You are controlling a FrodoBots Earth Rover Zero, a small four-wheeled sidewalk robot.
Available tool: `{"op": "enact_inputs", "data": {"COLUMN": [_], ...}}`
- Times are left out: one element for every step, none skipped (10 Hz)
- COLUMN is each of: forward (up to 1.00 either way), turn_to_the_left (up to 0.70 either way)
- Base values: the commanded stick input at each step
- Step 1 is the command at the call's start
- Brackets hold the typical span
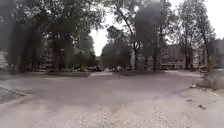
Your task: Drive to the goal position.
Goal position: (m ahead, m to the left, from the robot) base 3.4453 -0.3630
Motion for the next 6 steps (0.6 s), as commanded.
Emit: {"op": "enact_inputs", "data": {"forward": [0.85, 0.85, 0.85, 0.85, 0.85, 0.85], "turn_to_the_left": [0.00, 0.00, 0.00, 0.00, 0.00, 0.00]}}
